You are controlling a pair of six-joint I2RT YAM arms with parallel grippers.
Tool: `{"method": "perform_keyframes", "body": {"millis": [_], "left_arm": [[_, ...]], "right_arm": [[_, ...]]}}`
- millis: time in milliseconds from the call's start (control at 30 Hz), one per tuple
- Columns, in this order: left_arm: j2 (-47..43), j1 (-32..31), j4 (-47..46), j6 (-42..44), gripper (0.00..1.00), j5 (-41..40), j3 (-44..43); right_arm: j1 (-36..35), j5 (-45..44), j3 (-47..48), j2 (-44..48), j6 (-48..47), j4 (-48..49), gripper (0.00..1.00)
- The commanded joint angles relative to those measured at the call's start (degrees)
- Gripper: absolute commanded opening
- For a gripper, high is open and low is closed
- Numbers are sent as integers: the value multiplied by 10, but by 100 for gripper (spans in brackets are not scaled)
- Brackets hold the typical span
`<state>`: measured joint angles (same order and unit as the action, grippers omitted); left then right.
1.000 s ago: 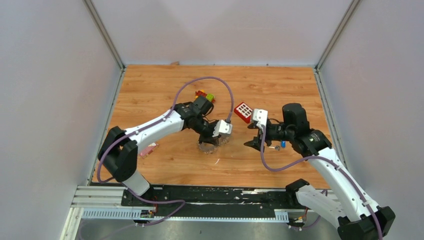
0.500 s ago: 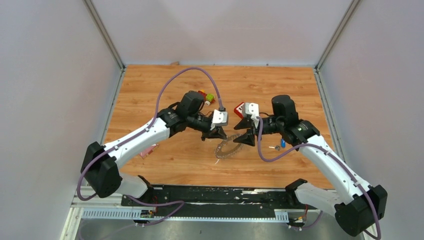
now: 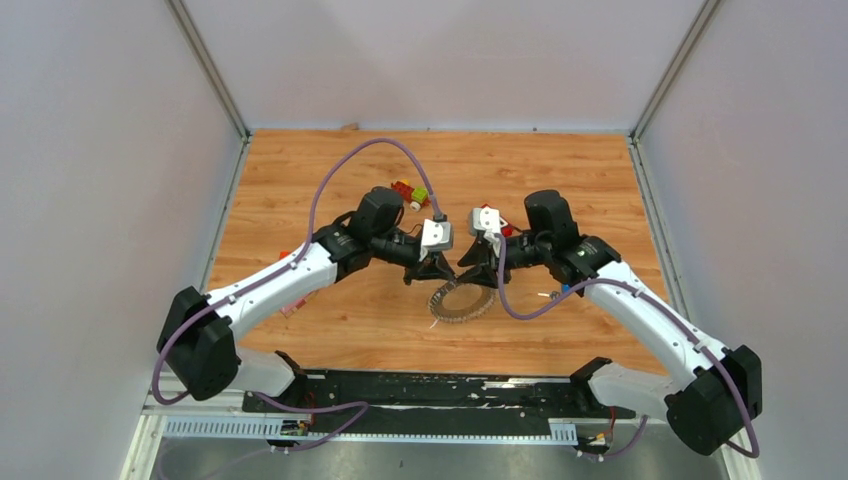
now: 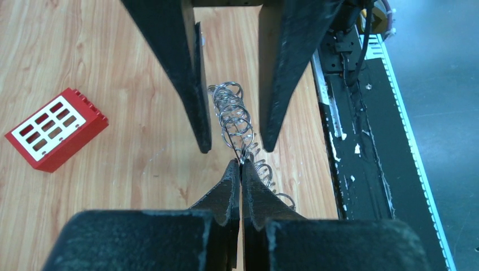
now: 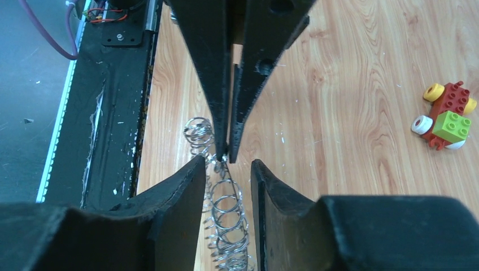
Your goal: Put the keys on the keyring
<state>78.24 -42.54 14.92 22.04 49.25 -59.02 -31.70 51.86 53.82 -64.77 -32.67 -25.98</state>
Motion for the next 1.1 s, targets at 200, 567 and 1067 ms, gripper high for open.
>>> {"method": "perform_keyframes", "body": {"millis": [200,567,1067], "left_arm": [[-40,-7,-45,-14,0,29,10],[-42,-10,-53,-13,0,30,15],[-41,-11,-85,-39,0,26,24]], "right_arm": [[-2,-25,-7,-7,-1,24,29],[-2,-20,-7,-15,-3,22,20],[-12,-17,-10,-27,-7,22,12]]}}
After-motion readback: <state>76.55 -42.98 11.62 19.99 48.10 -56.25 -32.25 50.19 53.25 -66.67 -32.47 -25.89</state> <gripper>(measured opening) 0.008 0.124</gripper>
